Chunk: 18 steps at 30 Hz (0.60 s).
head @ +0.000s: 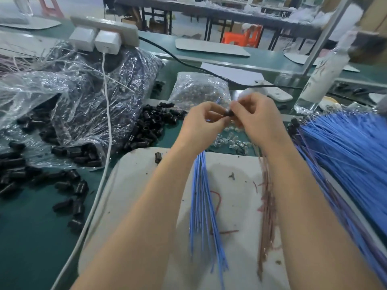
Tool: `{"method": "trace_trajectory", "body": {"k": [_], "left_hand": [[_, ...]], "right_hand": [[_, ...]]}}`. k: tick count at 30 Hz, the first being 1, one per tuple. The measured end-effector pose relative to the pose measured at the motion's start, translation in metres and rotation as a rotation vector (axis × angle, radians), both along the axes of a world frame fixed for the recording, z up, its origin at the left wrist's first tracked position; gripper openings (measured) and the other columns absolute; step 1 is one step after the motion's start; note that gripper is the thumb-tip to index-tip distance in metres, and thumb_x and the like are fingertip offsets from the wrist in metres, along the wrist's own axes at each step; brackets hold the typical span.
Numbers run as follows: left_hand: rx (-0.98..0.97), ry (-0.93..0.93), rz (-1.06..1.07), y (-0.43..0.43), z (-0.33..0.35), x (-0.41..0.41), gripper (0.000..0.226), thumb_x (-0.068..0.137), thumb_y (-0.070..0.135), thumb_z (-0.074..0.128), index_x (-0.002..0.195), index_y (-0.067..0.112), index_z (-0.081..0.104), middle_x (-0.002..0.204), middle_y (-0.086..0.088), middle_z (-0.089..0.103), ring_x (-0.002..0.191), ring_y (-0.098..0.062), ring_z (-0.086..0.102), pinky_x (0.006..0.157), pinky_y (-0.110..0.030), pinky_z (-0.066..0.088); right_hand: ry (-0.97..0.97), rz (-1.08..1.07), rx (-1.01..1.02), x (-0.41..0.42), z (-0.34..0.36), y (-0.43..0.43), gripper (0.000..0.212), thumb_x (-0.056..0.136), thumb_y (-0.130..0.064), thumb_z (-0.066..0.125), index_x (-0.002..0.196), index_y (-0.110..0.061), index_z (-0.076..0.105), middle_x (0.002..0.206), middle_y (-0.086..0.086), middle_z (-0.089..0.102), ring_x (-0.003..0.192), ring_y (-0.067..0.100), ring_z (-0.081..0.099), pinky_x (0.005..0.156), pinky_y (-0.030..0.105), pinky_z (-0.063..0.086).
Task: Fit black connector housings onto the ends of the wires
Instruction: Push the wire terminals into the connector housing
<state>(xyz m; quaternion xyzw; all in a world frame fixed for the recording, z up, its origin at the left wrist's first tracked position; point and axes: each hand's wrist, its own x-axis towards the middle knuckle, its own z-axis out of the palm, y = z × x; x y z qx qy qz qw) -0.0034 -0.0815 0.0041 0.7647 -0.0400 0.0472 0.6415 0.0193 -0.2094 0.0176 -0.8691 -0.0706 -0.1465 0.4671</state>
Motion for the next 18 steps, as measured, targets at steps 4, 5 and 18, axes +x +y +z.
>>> {"method": "trace_trajectory", "body": {"k": [4, 5, 18], "left_hand": [[0.017, 0.053, -0.034, -0.011, -0.008, -0.007, 0.01, 0.082, 0.02, 0.072, 0.084, 0.016, 0.063, 0.07, 0.004, 0.067, 0.057, -0.005, 0.058, 0.071, -0.027, 0.055], [-0.047, 0.086, -0.031, -0.012, -0.012, -0.008, 0.01, 0.082, 0.016, 0.072, 0.085, 0.013, 0.063, 0.07, 0.002, 0.067, 0.057, -0.005, 0.059, 0.07, -0.025, 0.055], [-0.876, 0.149, 0.487, 0.018, -0.04, 0.009, 0.01, 0.092, 0.002, 0.056, 0.101, 0.005, 0.054, 0.077, -0.003, 0.059, 0.068, -0.008, 0.058, 0.067, -0.018, 0.054]], "right_hand": [[-0.017, -0.039, -0.038, -0.011, -0.014, -0.009, 0.013, 0.09, -0.025, 0.063, 0.084, -0.014, 0.065, 0.075, 0.001, 0.067, 0.07, 0.018, 0.062, 0.078, 0.041, 0.054], [-0.008, -0.037, -0.017, -0.014, -0.018, -0.007, 0.013, 0.09, -0.025, 0.062, 0.085, -0.013, 0.065, 0.076, 0.003, 0.068, 0.071, 0.02, 0.062, 0.078, 0.042, 0.054], [0.142, -0.058, -0.62, -0.03, -0.067, 0.048, 0.043, 0.088, -0.05, 0.056, 0.107, -0.011, 0.053, 0.109, 0.009, 0.059, 0.103, 0.029, 0.056, 0.078, 0.034, 0.041]]}}
